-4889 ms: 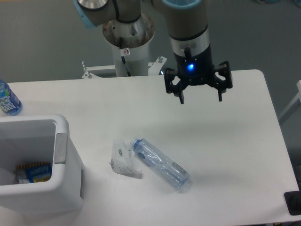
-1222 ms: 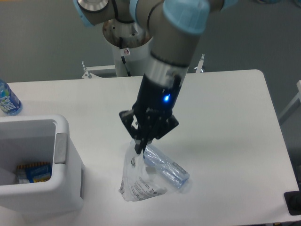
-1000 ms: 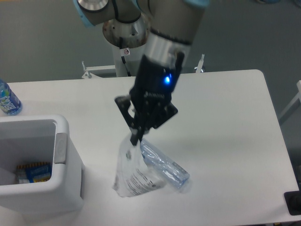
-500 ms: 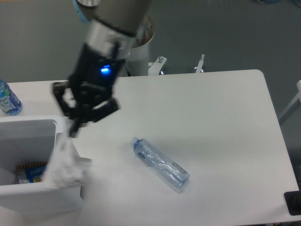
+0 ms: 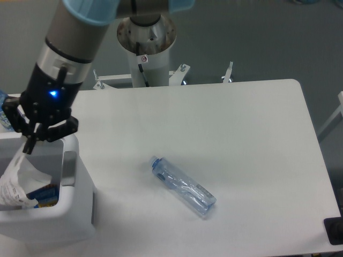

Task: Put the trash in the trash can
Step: 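Open the gripper to drop the bag into the bin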

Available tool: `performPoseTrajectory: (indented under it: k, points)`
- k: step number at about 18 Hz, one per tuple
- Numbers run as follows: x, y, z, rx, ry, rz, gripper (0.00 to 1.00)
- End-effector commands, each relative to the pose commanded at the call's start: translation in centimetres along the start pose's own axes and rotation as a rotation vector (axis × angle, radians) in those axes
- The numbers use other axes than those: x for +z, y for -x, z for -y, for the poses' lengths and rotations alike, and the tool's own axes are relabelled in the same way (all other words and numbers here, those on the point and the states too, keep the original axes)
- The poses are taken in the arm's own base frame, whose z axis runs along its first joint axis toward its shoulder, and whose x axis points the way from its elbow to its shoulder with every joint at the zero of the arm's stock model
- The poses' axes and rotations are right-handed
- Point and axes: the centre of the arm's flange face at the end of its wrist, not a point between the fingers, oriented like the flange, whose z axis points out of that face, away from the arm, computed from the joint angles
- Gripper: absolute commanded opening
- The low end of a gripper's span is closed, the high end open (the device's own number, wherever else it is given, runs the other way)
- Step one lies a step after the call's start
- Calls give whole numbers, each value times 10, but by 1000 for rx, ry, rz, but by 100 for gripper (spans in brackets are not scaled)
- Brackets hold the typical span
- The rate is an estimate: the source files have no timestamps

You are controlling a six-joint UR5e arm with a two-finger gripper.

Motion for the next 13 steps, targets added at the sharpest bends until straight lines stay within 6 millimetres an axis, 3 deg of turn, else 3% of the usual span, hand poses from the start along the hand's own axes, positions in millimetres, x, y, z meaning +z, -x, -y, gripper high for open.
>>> performPoseTrajectory:
  k: [1,3,7,11,13]
  points:
    - [-2,-1,0,6,-4,0,78]
    - [-6,0,3,20,-32,1,99]
    - [-19,23,11,-24,-59,21,100]
    - [-54,69,29,-140,-143,58,100]
    - [-60,97,37,-230,-166,96,100]
